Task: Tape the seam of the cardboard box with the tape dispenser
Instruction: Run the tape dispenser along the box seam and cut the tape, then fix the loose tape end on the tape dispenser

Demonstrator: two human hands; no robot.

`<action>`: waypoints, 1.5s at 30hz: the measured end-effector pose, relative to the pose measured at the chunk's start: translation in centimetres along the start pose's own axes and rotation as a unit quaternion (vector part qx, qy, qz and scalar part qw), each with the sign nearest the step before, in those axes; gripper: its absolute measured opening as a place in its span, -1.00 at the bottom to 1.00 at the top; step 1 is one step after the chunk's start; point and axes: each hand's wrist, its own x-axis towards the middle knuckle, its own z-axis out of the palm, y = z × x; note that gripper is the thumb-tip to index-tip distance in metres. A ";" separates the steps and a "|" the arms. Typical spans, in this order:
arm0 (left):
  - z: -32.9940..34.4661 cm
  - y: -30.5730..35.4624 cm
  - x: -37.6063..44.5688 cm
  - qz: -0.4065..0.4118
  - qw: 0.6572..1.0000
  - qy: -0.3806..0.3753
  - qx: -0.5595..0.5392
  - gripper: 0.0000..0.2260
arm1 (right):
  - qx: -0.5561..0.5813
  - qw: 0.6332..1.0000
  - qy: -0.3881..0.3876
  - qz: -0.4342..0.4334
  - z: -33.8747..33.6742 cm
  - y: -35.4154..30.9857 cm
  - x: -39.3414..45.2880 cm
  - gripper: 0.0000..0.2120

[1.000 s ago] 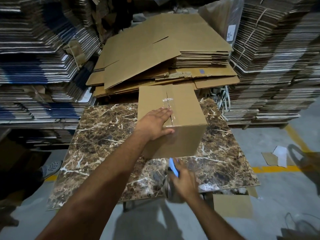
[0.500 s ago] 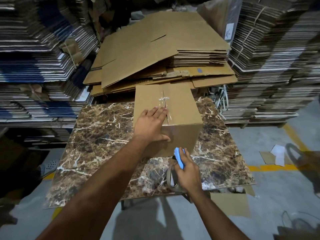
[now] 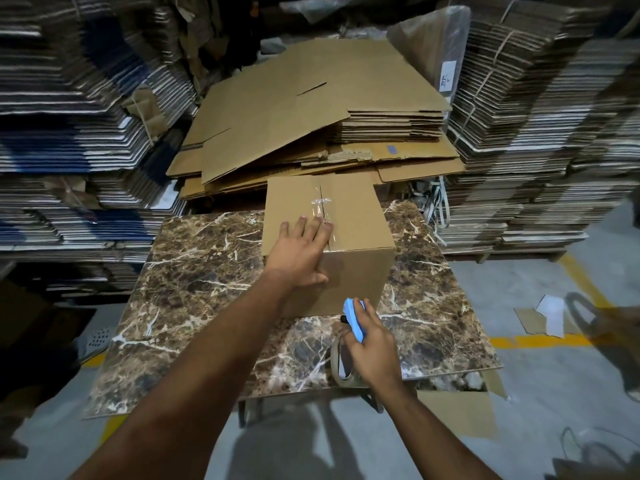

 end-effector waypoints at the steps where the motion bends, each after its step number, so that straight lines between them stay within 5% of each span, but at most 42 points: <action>1: -0.3 0.0 0.0 0.000 1.000 -0.012 -0.012 0.08 | -0.001 1.000 0.000 -0.007 -0.3 -0.2 -0.1 -0.43; 5: -1.6 -0.3 -0.2 -0.011 0.994 -0.068 -0.083 0.19 | 0.008 0.999 0.014 -0.052 -1.7 -0.9 -0.5 -0.40; 8: -4.1 1.0 -2.2 -0.076 0.973 0.036 -0.213 -0.10 | 0.009 0.995 0.020 -0.096 -3.0 -1.9 -0.8 -0.36; 11: -6.0 4.0 -6.3 -0.169 0.906 0.172 -0.348 -0.46 | 0.008 0.986 0.055 -0.159 -4.4 -3.1 -1.0 -0.33; 14: -7.3 7.7 -10.4 -0.225 0.824 0.140 -0.501 -0.65 | 0.003 0.974 0.097 -0.206 -5.5 -4.4 -1.2 -0.21; 16: -8.0 9.6 -11.7 -0.245 0.766 0.102 -0.585 -0.64 | 0.017 0.969 0.112 -0.218 -6.3 -5.2 -1.4 -0.09; 21: -9.4 11.0 -11.4 -0.260 0.721 0.107 -0.633 -0.52 | 0.080 0.957 0.111 -0.254 -7.9 -6.4 -0.7 -0.06; 25: -10.2 10.1 -10.9 -0.253 0.664 0.143 -0.689 -0.56 | 0.146 0.945 -0.003 -0.292 -9.5 -7.0 0.1 -0.04; 29: -10.6 8.7 -10.5 -0.238 0.673 0.180 -0.677 -0.56 | 0.164 0.935 -0.066 -0.307 -11.1 -7.8 2.0 -0.23; 33: -10.4 6.2 -9.8 -0.206 0.737 0.215 -0.607 -0.51 | 0.179 0.932 -0.077 -0.306 -12.0 -9.1 4.2 -0.31; 39: -9.4 1.6 -6.8 -0.152 0.810 0.240 -0.513 -0.51 | 0.058 0.933 0.064 -0.350 -11.0 -11.6 7.1 -0.40; 45: -6.2 -2.3 -2.6 -0.133 0.816 0.256 -0.501 -0.66 | 0.033 0.963 0.094 -0.251 -6.8 -13.0 10.1 -0.13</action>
